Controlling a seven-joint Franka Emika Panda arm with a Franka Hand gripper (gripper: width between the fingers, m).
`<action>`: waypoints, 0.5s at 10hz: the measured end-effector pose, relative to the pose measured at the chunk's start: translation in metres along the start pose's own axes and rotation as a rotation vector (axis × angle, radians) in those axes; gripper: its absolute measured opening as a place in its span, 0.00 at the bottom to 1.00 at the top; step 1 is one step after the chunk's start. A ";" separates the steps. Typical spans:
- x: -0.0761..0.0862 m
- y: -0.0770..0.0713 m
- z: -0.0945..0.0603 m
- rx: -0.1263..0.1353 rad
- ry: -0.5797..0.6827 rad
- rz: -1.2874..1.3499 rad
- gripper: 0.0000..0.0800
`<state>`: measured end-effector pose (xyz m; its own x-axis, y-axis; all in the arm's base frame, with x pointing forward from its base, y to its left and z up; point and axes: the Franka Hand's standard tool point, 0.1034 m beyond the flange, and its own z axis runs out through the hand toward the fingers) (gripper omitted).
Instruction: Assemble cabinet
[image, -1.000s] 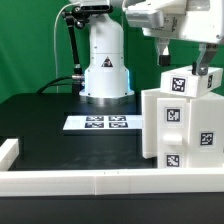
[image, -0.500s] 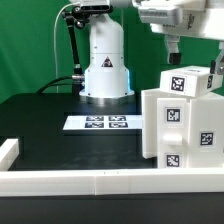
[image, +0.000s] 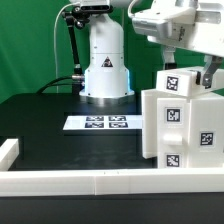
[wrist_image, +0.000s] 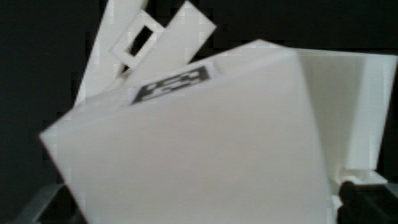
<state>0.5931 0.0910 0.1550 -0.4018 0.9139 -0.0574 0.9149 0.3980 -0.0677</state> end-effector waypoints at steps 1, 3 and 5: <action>0.000 0.000 0.000 0.001 -0.001 0.014 0.70; -0.002 -0.001 0.000 0.001 -0.002 0.026 0.70; -0.010 -0.003 0.001 0.003 -0.004 0.054 0.70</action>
Offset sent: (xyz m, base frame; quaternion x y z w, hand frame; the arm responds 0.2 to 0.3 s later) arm -0.0076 -0.0225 -0.0036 0.0047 0.0056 0.0138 0.9999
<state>0.5943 0.0804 0.1548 -0.3522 0.9337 -0.0648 0.9351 0.3481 -0.0671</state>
